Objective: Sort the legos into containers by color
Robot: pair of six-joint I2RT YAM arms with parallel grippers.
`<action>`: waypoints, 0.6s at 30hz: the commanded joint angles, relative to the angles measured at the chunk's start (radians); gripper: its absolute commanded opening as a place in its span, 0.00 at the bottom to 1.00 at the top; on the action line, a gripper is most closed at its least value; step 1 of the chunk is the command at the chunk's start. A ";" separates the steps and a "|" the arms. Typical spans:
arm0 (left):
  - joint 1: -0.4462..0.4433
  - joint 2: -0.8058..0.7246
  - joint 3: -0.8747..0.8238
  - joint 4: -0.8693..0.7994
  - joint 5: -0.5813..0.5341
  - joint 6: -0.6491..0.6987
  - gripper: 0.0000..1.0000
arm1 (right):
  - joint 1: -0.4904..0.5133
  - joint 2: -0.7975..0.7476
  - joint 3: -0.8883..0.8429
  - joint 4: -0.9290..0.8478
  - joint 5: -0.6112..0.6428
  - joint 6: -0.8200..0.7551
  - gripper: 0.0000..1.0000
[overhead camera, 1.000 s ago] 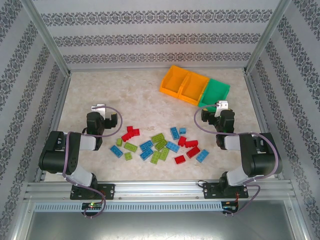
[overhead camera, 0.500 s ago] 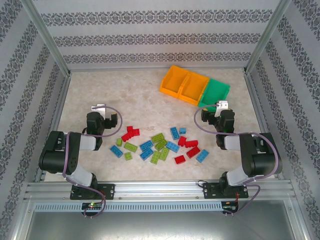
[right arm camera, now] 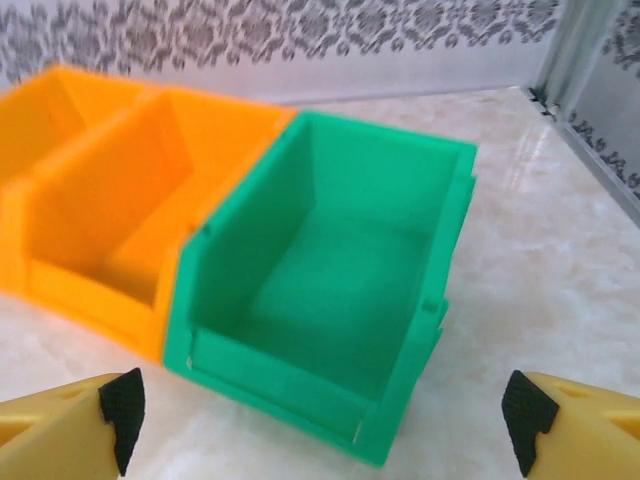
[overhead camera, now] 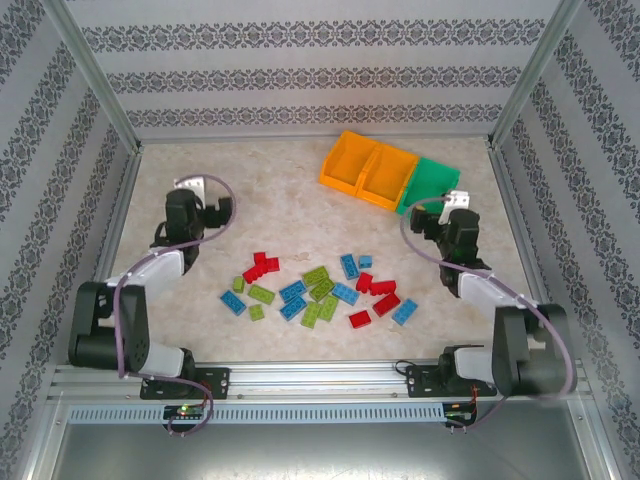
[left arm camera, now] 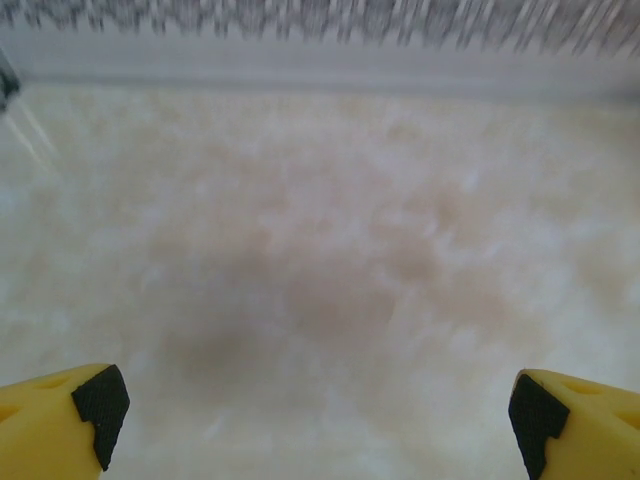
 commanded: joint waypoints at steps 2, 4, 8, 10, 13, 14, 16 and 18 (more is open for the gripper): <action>-0.051 -0.056 0.031 -0.284 0.039 -0.151 1.00 | 0.006 -0.005 0.193 -0.447 0.063 0.171 0.92; -0.083 -0.057 0.032 -0.318 0.042 -0.166 1.00 | -0.002 0.067 0.315 -0.617 0.082 0.186 0.90; -0.149 -0.057 0.057 -0.420 -0.031 -0.171 1.00 | -0.039 0.243 0.516 -0.809 0.062 0.206 0.84; -0.165 -0.057 0.062 -0.445 -0.048 -0.184 1.00 | -0.055 0.316 0.576 -0.835 0.050 0.202 0.81; -0.177 -0.052 0.074 -0.480 -0.052 -0.205 0.99 | -0.077 0.418 0.663 -0.885 0.064 0.204 0.75; -0.181 -0.051 0.076 -0.490 -0.054 -0.210 1.00 | -0.086 0.444 0.684 -0.896 0.061 0.208 0.73; -0.182 -0.046 0.077 -0.501 -0.057 -0.218 1.00 | -0.097 0.478 0.708 -0.900 0.052 0.207 0.71; -0.184 -0.042 0.076 -0.515 -0.058 -0.236 0.99 | -0.102 0.509 0.730 -0.897 0.027 0.194 0.70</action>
